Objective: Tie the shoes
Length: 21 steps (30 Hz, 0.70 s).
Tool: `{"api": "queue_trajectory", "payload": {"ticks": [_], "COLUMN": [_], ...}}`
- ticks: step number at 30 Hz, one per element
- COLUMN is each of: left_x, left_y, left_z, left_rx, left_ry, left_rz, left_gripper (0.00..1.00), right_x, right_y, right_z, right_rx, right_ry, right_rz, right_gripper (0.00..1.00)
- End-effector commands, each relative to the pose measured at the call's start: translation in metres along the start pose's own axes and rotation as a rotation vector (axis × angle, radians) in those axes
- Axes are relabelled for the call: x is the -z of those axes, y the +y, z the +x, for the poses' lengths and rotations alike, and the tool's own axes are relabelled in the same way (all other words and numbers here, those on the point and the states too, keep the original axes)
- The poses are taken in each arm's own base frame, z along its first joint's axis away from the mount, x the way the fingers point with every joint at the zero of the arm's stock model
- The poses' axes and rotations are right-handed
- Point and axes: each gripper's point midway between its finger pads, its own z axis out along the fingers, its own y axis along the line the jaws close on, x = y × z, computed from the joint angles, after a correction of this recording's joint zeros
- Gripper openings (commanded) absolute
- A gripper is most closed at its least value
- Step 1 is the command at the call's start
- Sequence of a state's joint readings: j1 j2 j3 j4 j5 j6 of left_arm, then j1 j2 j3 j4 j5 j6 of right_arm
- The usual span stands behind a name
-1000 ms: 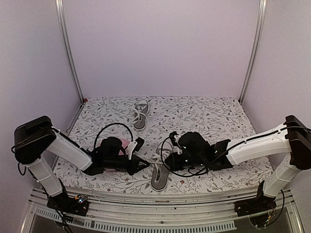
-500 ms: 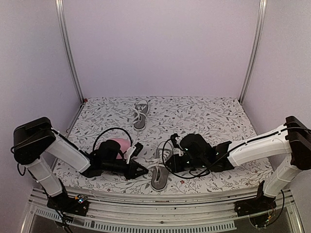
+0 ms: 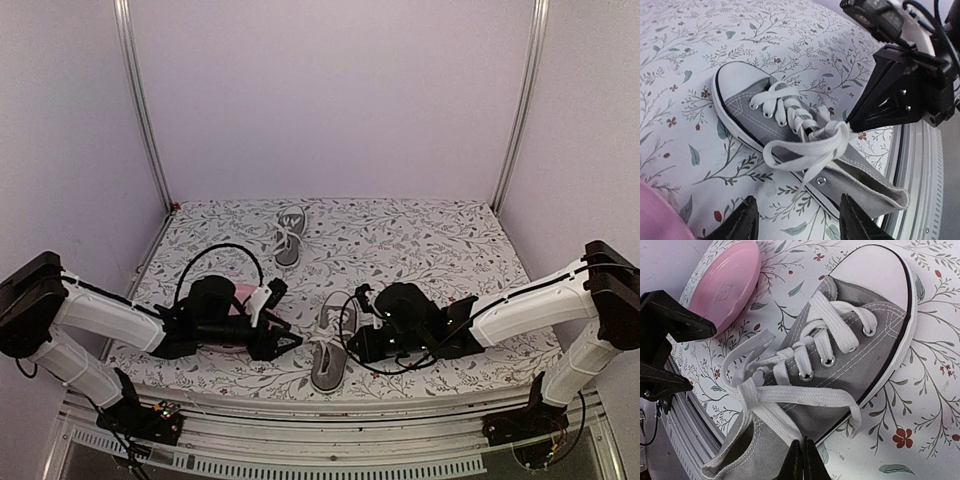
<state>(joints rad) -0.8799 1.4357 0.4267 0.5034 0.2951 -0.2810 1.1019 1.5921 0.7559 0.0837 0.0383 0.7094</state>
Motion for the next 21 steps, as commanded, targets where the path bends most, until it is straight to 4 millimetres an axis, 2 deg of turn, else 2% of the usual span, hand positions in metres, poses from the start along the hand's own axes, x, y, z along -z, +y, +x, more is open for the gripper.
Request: {"api": "queue_trajectory", "payload": {"ticks": [1, 8, 17, 19, 21], "left_x": [-0.020, -0.044, -0.058, -0.060, -0.061], "left_y": [0.003, -0.003, -0.012, -0.012, -0.011], "left_z": [-0.019, -0.031, -0.023, -0.021, -0.021], "left_rx": [-0.148, -0.197, -0.198, -0.196, -0.195], "left_ry": [-0.003, -0.006, 0.035, 0.041, 0.043], "left_rz": [-0.007, 0.056, 0.144, 0.149, 0.147], "left_gripper": [0.54, 0.56, 0.57, 0.55, 0.47], "right_x": [0.006, 0.009, 0.009, 0.009, 0.010], "right_y": [0.009, 0.008, 0.007, 0.006, 0.006], "right_z": [-0.011, -0.011, -0.012, -0.013, -0.012], "right_rx": [0.007, 0.001, -0.005, -0.006, -0.005], "right_ry": [-0.036, -0.045, -0.047, -0.047, -0.047], "right_rz": [-0.048, -0.051, -0.056, -0.056, -0.056], "right_gripper": [0.03, 0.03, 0.03, 0.03, 0.03]}}
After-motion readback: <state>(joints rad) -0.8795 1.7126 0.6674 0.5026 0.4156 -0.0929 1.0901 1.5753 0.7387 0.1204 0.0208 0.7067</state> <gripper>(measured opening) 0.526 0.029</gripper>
